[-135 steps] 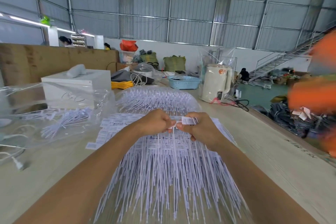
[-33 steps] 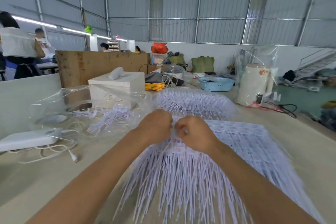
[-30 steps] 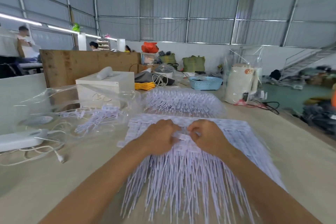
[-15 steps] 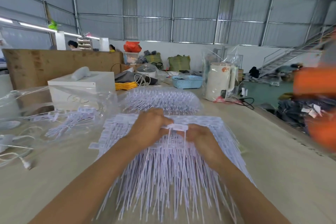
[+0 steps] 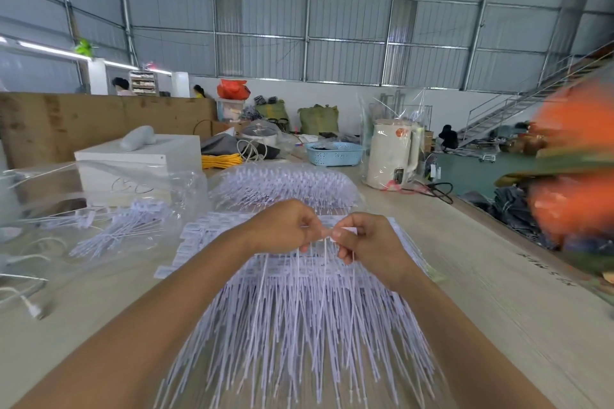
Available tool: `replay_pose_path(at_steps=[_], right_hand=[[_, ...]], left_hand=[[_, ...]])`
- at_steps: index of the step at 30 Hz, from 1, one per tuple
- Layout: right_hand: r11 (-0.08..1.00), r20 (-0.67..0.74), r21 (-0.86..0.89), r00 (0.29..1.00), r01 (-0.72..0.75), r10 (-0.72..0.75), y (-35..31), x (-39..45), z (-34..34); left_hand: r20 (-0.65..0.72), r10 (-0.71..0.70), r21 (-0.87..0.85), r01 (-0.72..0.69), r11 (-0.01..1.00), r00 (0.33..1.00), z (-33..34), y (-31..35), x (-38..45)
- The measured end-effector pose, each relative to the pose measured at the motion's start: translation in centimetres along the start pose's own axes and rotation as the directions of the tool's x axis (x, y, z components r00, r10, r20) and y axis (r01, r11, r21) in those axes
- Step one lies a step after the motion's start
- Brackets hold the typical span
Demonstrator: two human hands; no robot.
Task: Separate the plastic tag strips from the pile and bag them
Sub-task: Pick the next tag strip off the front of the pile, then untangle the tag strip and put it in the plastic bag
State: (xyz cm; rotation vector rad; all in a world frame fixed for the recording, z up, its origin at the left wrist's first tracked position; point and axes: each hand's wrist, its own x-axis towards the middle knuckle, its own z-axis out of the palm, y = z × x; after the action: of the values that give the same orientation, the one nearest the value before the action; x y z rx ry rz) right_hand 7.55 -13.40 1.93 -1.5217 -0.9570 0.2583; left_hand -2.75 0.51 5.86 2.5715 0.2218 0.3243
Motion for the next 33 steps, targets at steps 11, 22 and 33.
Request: replay_pose_path(at_steps=[11,22,33], right_hand=[[0.959,-0.036,-0.24,0.986,0.148,-0.161,-0.3,0.4,-0.2],[0.808,-0.177,-0.543,0.91,0.227,-0.374,1.4,1.1,-1.4],[0.983,0.037,0.145,0.993,-0.117,0.112,1.5,1.3,-1.1]], left_hand=[[-0.027,-0.111,-0.304,0.098,0.948,0.993,-0.8,0.8,1.2],[0.026,-0.195,-0.389,0.19,0.902,0.98,-0.9,1.2,0.6],[0.093,-0.069,-0.163,0.083,0.983,0.993,0.4,1.2,0.5]])
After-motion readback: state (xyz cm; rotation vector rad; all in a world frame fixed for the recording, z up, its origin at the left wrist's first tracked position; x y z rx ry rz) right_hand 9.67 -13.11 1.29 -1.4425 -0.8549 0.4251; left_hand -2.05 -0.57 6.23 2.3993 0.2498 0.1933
